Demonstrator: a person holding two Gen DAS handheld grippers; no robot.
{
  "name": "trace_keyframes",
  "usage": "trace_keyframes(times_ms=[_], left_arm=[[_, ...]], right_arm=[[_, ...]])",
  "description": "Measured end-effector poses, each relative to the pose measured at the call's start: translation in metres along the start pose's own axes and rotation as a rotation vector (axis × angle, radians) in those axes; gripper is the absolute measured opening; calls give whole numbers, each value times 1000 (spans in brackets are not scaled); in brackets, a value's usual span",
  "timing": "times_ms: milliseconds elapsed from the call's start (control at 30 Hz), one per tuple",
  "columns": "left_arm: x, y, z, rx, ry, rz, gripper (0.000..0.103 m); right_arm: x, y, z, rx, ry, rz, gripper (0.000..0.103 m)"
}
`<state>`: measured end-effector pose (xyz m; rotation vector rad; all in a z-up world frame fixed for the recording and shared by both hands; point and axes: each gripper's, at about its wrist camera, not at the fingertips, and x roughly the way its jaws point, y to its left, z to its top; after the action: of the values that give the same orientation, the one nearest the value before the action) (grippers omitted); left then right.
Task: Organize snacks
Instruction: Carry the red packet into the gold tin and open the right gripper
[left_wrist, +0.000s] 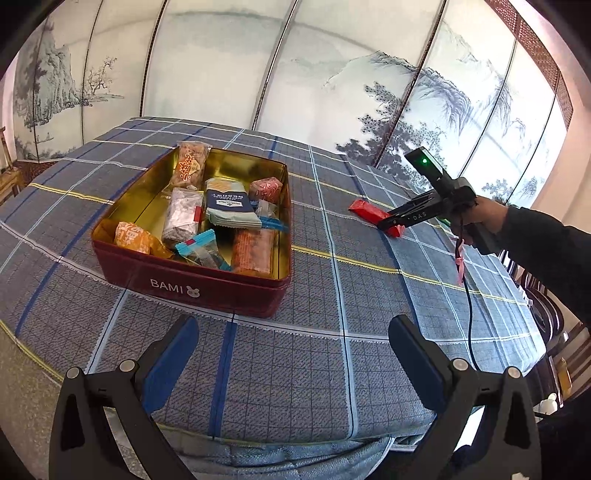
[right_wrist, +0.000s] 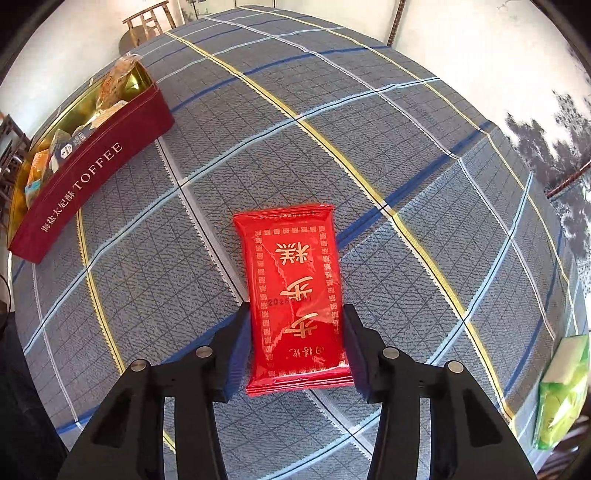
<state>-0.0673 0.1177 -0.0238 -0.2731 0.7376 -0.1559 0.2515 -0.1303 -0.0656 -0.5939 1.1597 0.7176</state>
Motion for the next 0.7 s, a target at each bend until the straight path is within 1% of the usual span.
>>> trace_keyframes(times_ms=[67,167,267,400,467,500,567,633,700], left_arm=[[-2,2,-3,-7,11,8,101],[-11,4,-5,-6,-13,19,101],[-19,8,-5,-18,-41,26,101],[-20,10,-11,-27,-33,24,101],[-21,7,-14,-12,-33,27,101],[-22,6,-16,-5,-34,31,101],[-23,4,-19,4,-33,37,101],[-25,3,-22,8,-28,43,101],[-28,4,-24,9,-31,47,101]], right_arm=[[1,6,4,12,-4,-29,47],[0,27,7,-4,-22,-123,46],[-9,42,1,51,-69,-181,46],[-47,42,-12,210,-207,-272,46],[-62,42,-16,259,-261,-377,46],[-69,40,-19,306,-289,-407,46],[-81,32,-23,404,-345,-441,46],[-85,29,-23,456,-372,-490,46],[-87,28,-23,516,-388,-497,46]])
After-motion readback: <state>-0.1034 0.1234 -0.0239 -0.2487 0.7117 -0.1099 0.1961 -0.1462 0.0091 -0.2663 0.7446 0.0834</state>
